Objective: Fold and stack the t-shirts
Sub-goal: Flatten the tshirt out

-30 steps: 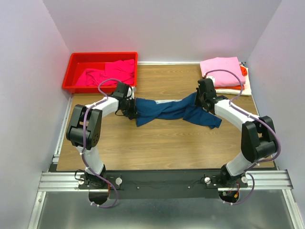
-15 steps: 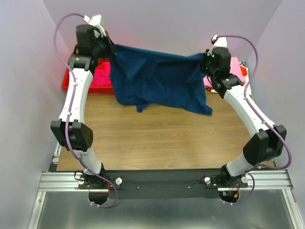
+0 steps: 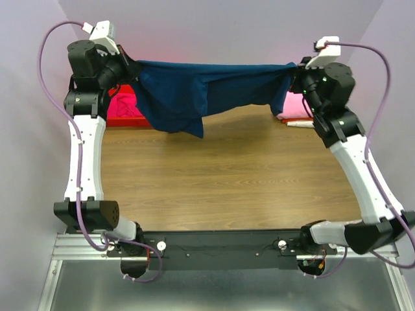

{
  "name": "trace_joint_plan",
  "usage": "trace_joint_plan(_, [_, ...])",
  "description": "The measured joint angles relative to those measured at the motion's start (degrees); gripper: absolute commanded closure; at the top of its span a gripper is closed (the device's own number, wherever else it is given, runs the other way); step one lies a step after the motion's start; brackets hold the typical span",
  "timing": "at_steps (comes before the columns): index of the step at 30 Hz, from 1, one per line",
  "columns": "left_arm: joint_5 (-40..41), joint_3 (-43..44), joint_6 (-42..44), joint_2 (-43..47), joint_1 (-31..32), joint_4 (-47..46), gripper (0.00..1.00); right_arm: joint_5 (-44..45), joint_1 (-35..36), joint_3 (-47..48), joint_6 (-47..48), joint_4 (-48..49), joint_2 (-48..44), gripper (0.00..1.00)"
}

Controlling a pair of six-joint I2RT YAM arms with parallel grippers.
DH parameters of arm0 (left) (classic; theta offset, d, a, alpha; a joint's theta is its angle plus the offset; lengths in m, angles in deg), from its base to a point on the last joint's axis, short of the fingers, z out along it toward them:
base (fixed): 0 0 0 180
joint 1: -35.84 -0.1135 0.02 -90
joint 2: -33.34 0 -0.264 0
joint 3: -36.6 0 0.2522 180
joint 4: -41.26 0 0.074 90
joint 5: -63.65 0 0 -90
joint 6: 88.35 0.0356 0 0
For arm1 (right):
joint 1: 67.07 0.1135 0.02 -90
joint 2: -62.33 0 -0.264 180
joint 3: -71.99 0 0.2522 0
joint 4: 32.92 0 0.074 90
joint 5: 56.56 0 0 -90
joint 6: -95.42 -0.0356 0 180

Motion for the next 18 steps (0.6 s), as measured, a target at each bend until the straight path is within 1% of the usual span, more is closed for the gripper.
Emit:
trace_joint_plan(3, [-1.4,-1.7,0.6,3.4,-0.9,0.8,1.0,-1.1,0.0,0.3,0.1,-1.3,-3.9,1.0])
trace_joint_plan(6, [-3.9,-4.6,0.8,6.4,-1.1,1.0,1.0,-1.7,0.0,1.0,0.0,-2.3,-5.6,1.0])
trace_joint_plan(9, [-6.4,-8.9,0.8,6.8,-1.6,-0.4,1.0,-1.9,0.0,1.0,-0.5,-2.7,-4.5,1.0])
trace_joint_plan(11, [-7.6,-12.2,0.8,4.4,-1.7,-1.3,0.99,-1.9,0.0,0.4,-0.9,-2.6,-1.4,0.99])
trace_joint_plan(12, [-8.1,-13.2,0.9,1.9,-1.7,-1.8,0.95,-1.9,0.0,0.1,-1.1,-2.6,0.4,1.0])
trace_joint_plan(13, [-8.4,-13.5,1.0,-0.3,-1.7,-2.2,0.81,-1.9,0.0,-0.2,-1.5,-2.6,3.6,1.0])
trace_joint_plan(15, [-8.8,-13.6,1.7,-8.1,-1.7,-3.2,0.64,-2.0,0.0,-0.3,-2.1,-2.6,9.5,0.98])
trace_joint_plan(16, [-8.7,-13.5,1.9,-11.7,-1.7,-3.8,0.57,-2.1,0.0,-0.3,-2.6,-2.7,13.0,0.85])
trace_joint_plan(17, [-8.3,-13.4,2.1,-15.4,-1.7,-4.0,0.51,-2.4,0.0,-0.5,-3.5,-3.1,17.4,0.75])
trace_joint_plan(18, [-7.8,-13.4,2.4,-19.0,-1.7,-3.9,0.5,-2.4,0.0,-0.5,-3.7,-3.5,19.7,0.62])
